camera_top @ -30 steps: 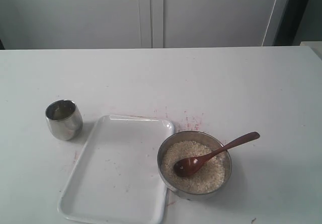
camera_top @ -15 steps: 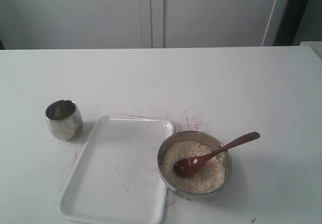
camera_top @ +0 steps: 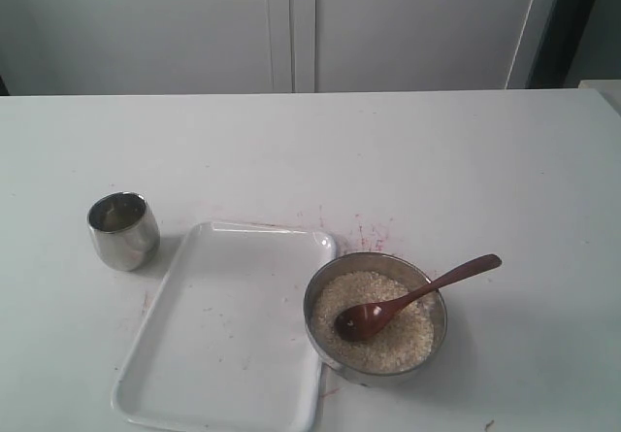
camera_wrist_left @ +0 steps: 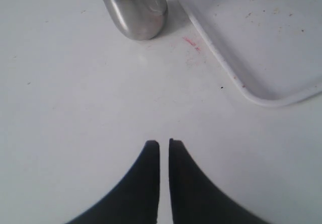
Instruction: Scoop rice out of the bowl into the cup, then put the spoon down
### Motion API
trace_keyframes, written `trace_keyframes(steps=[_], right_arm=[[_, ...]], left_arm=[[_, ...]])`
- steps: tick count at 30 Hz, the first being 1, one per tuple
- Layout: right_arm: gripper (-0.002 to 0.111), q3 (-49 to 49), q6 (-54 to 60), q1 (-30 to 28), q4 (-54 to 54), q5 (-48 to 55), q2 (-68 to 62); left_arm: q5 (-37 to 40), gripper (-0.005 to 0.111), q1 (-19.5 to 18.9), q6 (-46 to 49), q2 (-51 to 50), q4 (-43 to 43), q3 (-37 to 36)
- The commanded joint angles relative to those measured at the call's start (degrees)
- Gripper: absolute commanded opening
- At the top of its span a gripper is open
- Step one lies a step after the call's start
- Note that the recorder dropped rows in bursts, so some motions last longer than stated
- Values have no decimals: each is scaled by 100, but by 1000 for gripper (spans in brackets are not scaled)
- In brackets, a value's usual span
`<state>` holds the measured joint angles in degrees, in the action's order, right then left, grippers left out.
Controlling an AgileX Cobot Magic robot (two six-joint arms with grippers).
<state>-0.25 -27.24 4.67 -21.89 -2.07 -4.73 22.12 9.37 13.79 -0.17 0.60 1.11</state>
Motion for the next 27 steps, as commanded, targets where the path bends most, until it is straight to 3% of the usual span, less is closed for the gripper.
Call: trace_keyframes(steps=[1,7,20,27], right_arm=[[0,25,33,-22,-21,-74,26],[0,25,-130,-22,-21,-258,26],[0,25,-3353,-22,152,-1147,26],[0,25,-4229,-22,152,-1314,26]], left_arm=[[188,14,0,-32,17,-9,-53],[188,14,0,-32,17,-9,-53],[188,14,0,-32,17,-9,-53],[188,14,0,-32,17,-9,-53]])
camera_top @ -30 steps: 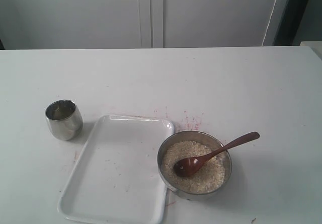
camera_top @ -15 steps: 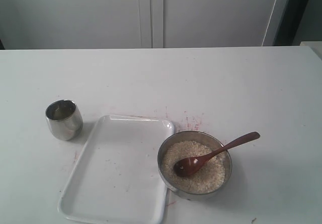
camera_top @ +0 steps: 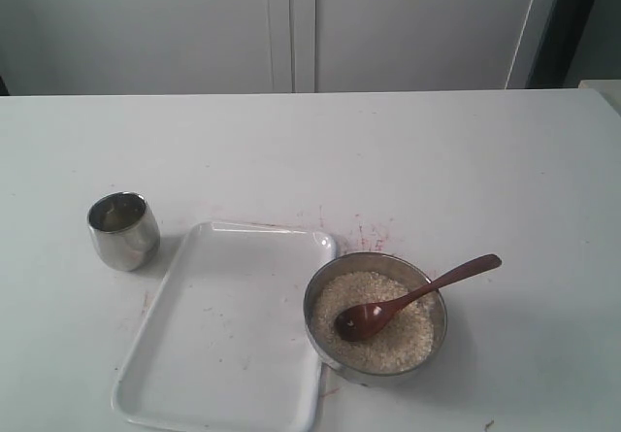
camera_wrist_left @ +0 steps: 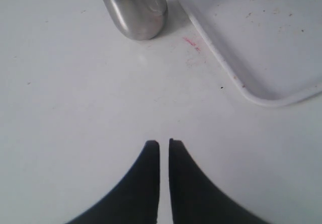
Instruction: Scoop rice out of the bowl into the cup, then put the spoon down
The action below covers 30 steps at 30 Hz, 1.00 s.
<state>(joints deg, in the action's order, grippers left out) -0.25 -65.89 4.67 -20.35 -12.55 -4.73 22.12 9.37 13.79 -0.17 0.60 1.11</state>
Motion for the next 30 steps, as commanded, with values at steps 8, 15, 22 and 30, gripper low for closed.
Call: trace_keyframes(steps=[8,15,22,30], right_arm=[[0,-476,-271,-22,-356,-2032,26],[0,-2674,749,-22,-1177,228,26],[0,-4202,2154,-22,-1177,1889,-219],[0,-5491,3482,361,-1087,3275,-980]], left_arm=[[188,14,0,-32,17,-9,-53],[188,14,0,-32,17,-9,-53],[188,14,0,-32,17,-9,-53],[188,14,0,-32,17,-9,-53]])
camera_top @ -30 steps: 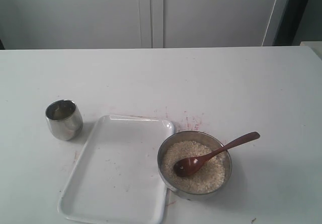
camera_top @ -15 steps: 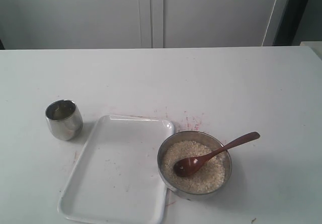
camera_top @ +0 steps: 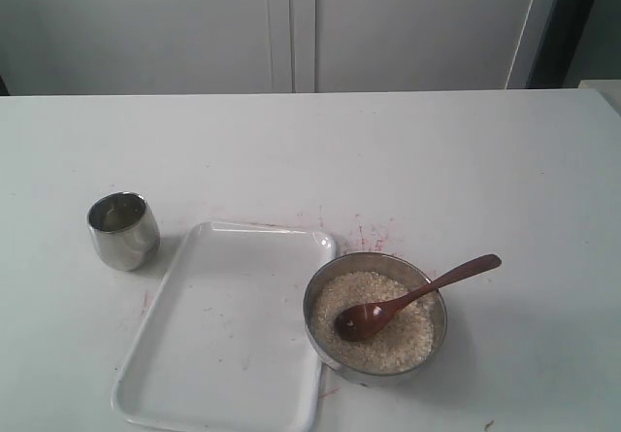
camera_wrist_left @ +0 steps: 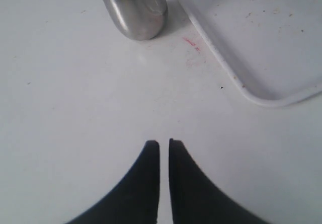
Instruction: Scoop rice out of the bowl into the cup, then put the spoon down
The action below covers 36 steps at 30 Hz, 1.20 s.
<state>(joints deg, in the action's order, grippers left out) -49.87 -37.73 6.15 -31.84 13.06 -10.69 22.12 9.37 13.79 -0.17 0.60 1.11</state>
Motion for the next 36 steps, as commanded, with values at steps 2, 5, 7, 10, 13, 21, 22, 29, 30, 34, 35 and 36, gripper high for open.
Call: trace_keyframes(steps=[2,5,7,10,13,21,22,29,30,34,35,36], right_arm=[[0,-868,1116,348,152,1071,-625],[0,-1378,1897,555,362,1715,-1070],[0,-1731,2583,738,625,2170,-1379],[0,-2165,3557,997,995,2730,-1809],[0,-2535,4244,1235,1209,3185,-2216],[0,-2880,5650,1568,1393,4371,-3311],[0,-2880,5982,1596,1511,4498,-3423],[0,-2750,8119,1799,2435,5363,-4245],[0,-2715,8290,1799,2458,5476,-4339],[0,-2347,8941,1799,2357,5495,-4746],[0,-2187,9247,1799,2261,5495,-4916],[0,-2088,9459,1799,2234,5495,-5040]], left_arm=[[188,14,0,-32,17,-9,-53],[188,14,0,-32,17,-9,-53],[188,14,0,-32,17,-9,-53],[188,14,0,-32,17,-9,-53],[188,14,0,-32,17,-9,-53],[188,14,0,-32,17,-9,-53],[188,14,0,-32,17,-9,-53],[188,14,0,-32,17,-9,-53],[188,14,0,-32,17,-9,-53],[188,14,0,-32,17,-9,-53],[188,14,0,-32,17,-9,-53],[188,14,0,-32,17,-9,-53]])
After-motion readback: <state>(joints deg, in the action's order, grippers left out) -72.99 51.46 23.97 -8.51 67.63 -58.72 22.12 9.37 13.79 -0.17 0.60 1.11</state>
